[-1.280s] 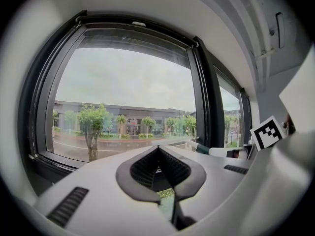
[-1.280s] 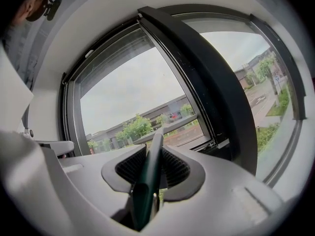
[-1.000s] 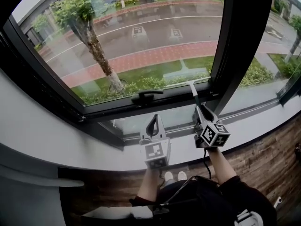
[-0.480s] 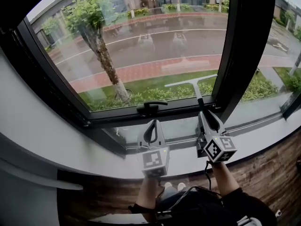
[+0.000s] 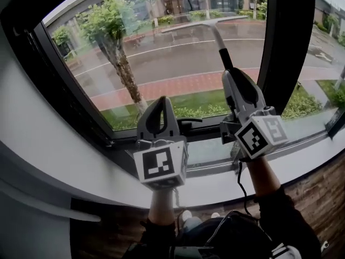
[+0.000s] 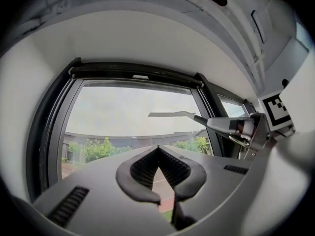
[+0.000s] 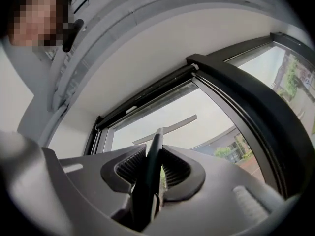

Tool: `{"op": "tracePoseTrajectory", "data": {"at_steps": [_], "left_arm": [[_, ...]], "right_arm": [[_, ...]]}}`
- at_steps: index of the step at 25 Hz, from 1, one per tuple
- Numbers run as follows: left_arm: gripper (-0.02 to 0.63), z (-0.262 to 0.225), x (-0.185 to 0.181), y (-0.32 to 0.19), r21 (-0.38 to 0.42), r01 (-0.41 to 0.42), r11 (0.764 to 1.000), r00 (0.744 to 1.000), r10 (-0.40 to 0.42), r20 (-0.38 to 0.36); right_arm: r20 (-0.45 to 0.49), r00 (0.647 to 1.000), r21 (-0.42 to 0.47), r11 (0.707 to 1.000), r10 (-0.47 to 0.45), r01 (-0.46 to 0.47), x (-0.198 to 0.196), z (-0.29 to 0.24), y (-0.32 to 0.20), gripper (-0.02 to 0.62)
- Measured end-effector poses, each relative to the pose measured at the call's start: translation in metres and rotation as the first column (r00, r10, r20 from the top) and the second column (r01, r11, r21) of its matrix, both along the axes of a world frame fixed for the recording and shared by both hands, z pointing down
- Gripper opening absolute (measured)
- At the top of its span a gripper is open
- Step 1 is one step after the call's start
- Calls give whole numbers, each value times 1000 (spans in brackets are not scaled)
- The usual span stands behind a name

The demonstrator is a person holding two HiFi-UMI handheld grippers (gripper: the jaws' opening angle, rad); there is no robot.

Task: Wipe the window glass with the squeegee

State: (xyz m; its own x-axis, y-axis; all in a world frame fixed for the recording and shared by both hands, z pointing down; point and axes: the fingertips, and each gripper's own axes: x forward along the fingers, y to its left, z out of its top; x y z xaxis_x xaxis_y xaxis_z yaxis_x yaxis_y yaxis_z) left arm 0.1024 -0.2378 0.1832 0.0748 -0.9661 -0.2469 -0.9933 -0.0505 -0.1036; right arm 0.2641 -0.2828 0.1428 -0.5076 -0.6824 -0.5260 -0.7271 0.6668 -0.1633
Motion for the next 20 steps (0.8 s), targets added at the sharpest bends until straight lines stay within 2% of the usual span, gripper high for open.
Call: {"op": "tracePoseTrajectory", "data": {"at_steps": [2,7,12,16,20], "left_arm": [[2,-26,-12,-4,65,-13,998,1000,13,2],[2,-73,-36,-19,68,-66,996,996,61,69],[2,-123,-61,-37,167,-92,982,993,77,93],[2,-133,-77,-49,168,-104,980,992,91,85],[2,-133,-83,-57,186,-139,973,989,127,73]], "right_arm": [[20,1000,52,999,-9,8,-17,-32,-4,97],[48,998,125,992,31,-37,-51,-89,-17,98],[65,995,168,982,80,-90,-75,-133,-28,98],[79,986,166,973,150,-161,-84,-148,-35,98],[99,986,164,975,134,-149,-86,-146,-37,98]]}}
